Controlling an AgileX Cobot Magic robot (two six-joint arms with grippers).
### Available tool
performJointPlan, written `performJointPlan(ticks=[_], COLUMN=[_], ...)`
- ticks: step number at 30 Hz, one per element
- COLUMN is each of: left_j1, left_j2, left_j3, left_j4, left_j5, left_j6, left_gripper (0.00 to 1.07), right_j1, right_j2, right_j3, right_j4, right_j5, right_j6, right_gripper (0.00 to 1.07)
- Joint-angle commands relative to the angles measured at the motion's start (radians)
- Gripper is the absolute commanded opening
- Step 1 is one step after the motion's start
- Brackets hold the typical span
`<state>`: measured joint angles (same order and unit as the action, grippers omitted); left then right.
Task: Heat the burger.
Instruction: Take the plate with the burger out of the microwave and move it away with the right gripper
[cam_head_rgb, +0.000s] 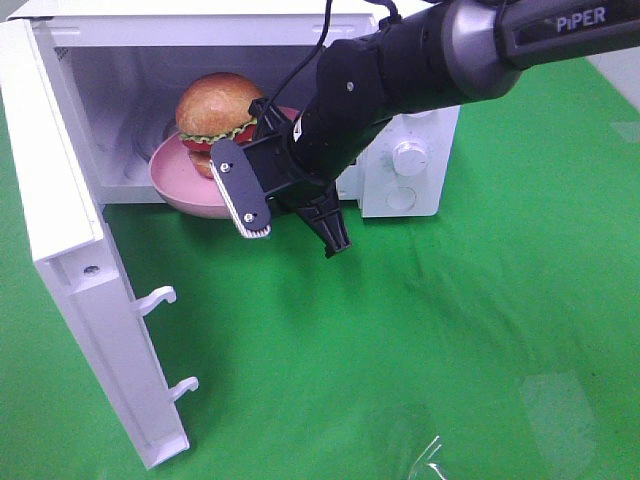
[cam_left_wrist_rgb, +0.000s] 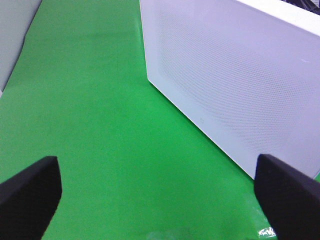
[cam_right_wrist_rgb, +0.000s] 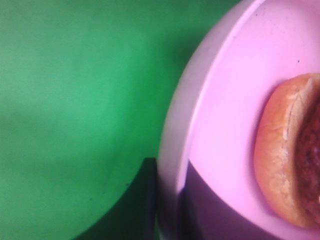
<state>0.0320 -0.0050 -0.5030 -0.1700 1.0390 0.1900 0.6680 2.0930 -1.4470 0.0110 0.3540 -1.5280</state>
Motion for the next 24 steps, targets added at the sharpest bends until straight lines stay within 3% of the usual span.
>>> performJointPlan(ticks=[1,14,17,24], left_j1=[0.003,0.003,0.003,0.003], left_j2=[-0.022,-0.022,-0.022,-0.022], left_j3=[0.005,0.005,0.005,0.005], left_j4=[-0.001,-0.001,-0.001,-0.001], left_j5=[-0.004,-0.004,-0.004,-0.004], left_j6=[-0.005,-0.005,-0.005,-0.005], left_gripper=[1.03,1.03,1.03,1.03], right_j1=[-0.004,0.004,0.004,0.004], right_j2=[-0.082,-0.272,-0.286,-0.434], right_j3=[0.089,0.349,0.365,0.551], right_j4=[-0.011,-0.011,-0.011,-0.011], right_j5=[-0.091,-0.189,-0.196,-0.260], right_j6=[-0.004,0.002,0.002,0.002], right_gripper=[0.00,0.00,0.00,0.00])
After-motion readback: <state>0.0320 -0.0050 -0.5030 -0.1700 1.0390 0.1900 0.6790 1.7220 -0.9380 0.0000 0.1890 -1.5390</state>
